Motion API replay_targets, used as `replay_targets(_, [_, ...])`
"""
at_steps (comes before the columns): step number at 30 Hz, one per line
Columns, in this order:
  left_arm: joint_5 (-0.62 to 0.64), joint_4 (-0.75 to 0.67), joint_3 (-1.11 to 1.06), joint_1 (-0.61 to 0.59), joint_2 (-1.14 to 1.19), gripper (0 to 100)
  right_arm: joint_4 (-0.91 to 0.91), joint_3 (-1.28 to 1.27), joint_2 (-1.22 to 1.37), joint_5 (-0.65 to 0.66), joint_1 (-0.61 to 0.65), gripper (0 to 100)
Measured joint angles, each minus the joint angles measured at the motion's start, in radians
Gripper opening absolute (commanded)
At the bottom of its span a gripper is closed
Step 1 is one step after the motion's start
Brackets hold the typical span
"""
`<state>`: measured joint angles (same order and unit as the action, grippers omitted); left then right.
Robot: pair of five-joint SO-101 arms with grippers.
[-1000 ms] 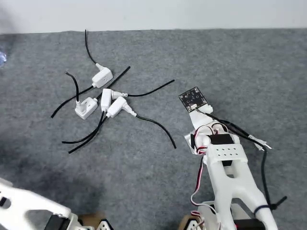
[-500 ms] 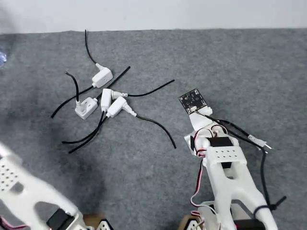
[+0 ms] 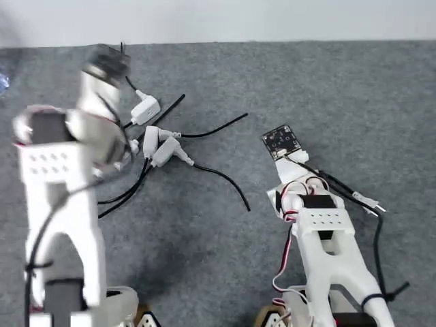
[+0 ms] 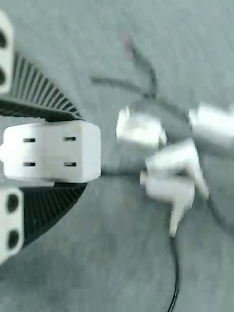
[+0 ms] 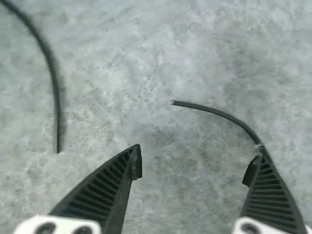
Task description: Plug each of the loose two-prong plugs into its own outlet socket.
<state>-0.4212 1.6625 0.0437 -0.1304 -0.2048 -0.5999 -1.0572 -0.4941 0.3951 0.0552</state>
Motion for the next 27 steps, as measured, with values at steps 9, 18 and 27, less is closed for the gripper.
replay_targets(9, [-0.014,-0.229,-0.526,0.374,-0.11,1,0.026,0.0,-0.003,-0.074,-0.075,32.1])
replay_targets(18, [-0.25,-0.298,-0.617,0.5,-0.112,1,0.117,-0.028,-0.003,-0.077,-0.126,32.1])
replay_targets(27, [-0.325,-0.39,-0.802,0.717,-0.123,1,0.117,-0.028,-0.003,-0.077,-0.137,32.1])
